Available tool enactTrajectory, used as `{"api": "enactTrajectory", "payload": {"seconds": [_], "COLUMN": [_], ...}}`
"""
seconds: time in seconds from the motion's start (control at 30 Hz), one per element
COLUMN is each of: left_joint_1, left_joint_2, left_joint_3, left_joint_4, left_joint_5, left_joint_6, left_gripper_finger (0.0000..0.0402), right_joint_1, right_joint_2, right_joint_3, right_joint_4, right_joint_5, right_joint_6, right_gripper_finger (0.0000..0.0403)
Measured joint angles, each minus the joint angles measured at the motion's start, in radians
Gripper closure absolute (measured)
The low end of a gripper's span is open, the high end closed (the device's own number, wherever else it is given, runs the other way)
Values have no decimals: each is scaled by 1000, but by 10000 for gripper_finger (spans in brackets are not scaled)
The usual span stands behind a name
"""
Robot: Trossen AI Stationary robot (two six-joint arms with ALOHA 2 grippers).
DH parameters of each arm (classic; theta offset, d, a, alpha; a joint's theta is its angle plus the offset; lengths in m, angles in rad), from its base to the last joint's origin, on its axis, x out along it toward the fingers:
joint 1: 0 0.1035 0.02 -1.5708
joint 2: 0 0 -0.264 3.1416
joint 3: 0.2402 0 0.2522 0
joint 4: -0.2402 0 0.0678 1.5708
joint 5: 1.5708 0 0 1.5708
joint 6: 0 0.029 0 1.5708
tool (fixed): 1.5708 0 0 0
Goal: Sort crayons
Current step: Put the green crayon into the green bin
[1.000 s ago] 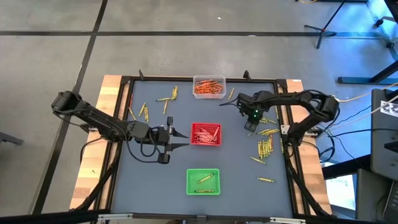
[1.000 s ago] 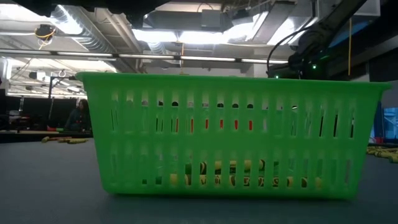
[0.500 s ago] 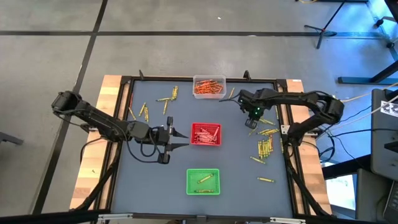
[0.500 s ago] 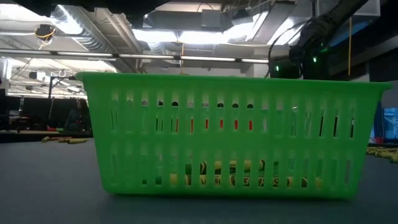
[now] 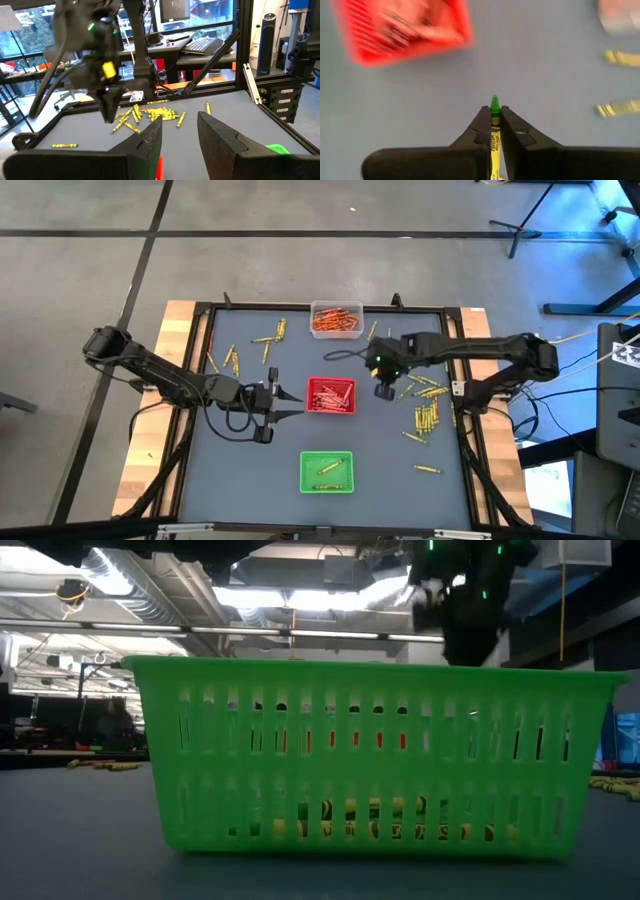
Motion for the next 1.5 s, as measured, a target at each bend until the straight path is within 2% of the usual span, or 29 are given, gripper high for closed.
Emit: {"api": "enactTrajectory", "payload": {"seconds": [0.13, 0.3, 0.5, 0.7, 1.03, 1.33, 1.4, 1.5], "left_joint_1": [0, 0, 0, 0, 0, 0, 0, 0], "left_joint_2": [0, 0, 0, 0, 0, 0, 0, 0], "left_joint_3": [0, 0, 0, 0, 0, 0, 0, 0], "left_joint_4": [0, 0, 0, 2, 3, 4, 4, 4], "left_joint_5": [0, 0, 0, 0, 0, 0, 0, 0], "left_joint_6": [0, 0, 0, 0, 1, 0, 0, 0], "left_gripper_finger": [292, 292, 292, 292, 292, 292, 292, 292], "right_joint_1": [119, 259, 404, 499, 574, 570, 570, 570], "right_joint_2": [0, 11, 86, 186, 283, 361, 376, 381], "right_joint_3": [32, 33, 33, 33, 33, 33, 33, 33], "right_joint_4": [105, 318, 540, 692, 877, 889, 888, 888], "right_joint_5": [-42, -101, -114, -117, -141, -132, -114, -106], "right_joint_6": [46, 100, 120, 139, 140, 226, 243, 244], "right_gripper_finger": [389, 386, 385, 385, 381, 380, 371, 336]}}
